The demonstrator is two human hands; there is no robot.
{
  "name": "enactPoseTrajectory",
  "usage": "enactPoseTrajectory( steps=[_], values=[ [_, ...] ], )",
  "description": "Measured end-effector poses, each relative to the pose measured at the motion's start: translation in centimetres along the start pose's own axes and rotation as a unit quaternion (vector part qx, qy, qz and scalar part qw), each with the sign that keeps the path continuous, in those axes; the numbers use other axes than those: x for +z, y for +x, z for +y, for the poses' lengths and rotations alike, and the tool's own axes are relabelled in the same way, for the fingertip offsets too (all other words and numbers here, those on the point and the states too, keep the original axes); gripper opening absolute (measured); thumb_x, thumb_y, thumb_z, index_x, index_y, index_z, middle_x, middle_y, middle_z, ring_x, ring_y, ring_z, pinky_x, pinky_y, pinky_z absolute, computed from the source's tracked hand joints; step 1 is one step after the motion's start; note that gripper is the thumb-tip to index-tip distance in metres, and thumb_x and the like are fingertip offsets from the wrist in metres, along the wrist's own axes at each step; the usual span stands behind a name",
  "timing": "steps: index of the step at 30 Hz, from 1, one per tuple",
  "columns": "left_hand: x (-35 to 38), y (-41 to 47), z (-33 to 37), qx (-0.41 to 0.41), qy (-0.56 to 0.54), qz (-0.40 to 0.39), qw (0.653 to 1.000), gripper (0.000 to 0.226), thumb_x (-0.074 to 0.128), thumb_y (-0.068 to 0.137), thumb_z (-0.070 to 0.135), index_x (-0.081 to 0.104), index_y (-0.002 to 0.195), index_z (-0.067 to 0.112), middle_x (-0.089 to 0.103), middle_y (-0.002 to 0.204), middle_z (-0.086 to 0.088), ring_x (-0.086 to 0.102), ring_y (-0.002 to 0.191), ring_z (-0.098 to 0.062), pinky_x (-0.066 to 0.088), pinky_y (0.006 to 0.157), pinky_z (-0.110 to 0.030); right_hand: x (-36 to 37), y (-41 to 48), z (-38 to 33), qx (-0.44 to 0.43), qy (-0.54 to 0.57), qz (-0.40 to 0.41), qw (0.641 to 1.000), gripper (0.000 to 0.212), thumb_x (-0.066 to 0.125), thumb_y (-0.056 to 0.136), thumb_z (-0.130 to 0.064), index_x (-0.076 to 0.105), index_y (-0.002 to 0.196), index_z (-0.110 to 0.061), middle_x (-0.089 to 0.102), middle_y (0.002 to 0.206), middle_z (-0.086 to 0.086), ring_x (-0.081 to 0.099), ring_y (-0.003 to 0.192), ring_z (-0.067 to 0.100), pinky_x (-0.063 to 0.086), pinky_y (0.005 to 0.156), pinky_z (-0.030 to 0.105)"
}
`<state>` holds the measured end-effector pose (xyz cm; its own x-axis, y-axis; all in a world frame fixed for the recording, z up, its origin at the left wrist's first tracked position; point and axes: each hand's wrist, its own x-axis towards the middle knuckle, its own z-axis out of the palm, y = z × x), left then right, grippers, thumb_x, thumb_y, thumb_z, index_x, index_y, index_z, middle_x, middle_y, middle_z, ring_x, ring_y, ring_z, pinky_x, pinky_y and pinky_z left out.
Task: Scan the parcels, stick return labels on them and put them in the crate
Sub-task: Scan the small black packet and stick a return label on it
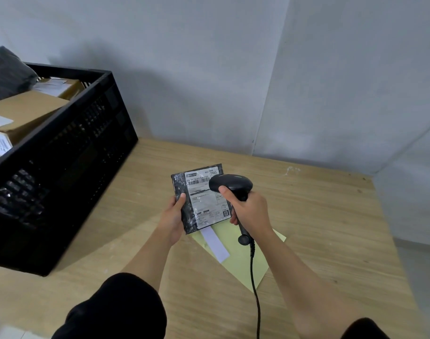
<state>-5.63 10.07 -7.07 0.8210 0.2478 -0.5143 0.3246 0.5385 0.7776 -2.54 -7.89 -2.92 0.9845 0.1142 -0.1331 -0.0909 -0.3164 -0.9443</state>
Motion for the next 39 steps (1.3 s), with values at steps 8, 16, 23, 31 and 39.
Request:
enactPoseTrajectory(
  steps=[8,16,23,31,39],
  values=[
    [-0.2,0.6,0.1,-0.012,0.003,0.029,1.000,0.019,0.043,0.101,0.026,0.057,0.112,0.019,0.070,0.105,-0.003,0.072,0.079,-0.013,0.057,0.053,-0.029,-2.0,0.3,2.2,0.072,0.024,0.047,0.996,0.044,0.079,0.065,-0.052,0.064,0.085,-0.016,0.065,0.069,0.000,0.065,0.045,0.024,0.051,0.047,0.028],
    [0.9,1.9,-1.7,-0.015,0.049,0.054,0.997,0.029,0.044,0.101,0.026,0.053,0.124,0.011,0.067,0.111,-0.007,0.068,0.088,-0.018,0.055,0.061,-0.032,-7.5,0.9,9.0,0.195,-0.059,0.187,0.961,0.041,0.081,0.069,-0.044,0.063,0.090,-0.014,0.070,0.092,0.009,0.064,0.082,0.026,0.049,0.068,0.034],
    [1.4,3.2,-2.6,-0.007,0.065,0.073,0.995,0.035,0.042,0.102,0.025,0.051,0.129,0.006,0.063,0.124,-0.011,0.062,0.109,-0.026,0.050,0.087,-0.041,-8.1,1.5,11.2,0.228,-0.064,0.192,0.952,0.036,0.079,0.067,-0.050,0.057,0.071,-0.022,0.066,0.078,0.001,0.064,0.076,0.022,0.053,0.072,0.037],
    [1.3,3.0,-2.2,-0.009,-0.006,0.069,0.998,0.033,0.039,0.103,0.025,0.049,0.131,0.011,0.062,0.126,-0.010,0.061,0.113,-0.026,0.051,0.088,-0.045,-7.0,0.9,10.5,0.213,-0.192,0.257,0.923,0.075,0.081,0.066,-0.048,0.048,0.112,0.002,0.052,0.119,0.017,0.049,0.112,0.034,0.044,0.093,0.046],
    [-3.0,1.5,0.5,-0.010,-0.041,0.147,0.988,0.036,0.037,0.102,0.032,0.048,0.132,0.016,0.062,0.123,-0.009,0.063,0.107,-0.030,0.053,0.079,-0.045,-0.7,-0.4,8.2,-0.038,-0.173,0.070,0.982,0.023,0.073,0.079,-0.013,0.058,0.096,-0.008,0.054,0.096,0.005,0.050,0.095,0.021,0.042,0.085,0.033]
  ],
)
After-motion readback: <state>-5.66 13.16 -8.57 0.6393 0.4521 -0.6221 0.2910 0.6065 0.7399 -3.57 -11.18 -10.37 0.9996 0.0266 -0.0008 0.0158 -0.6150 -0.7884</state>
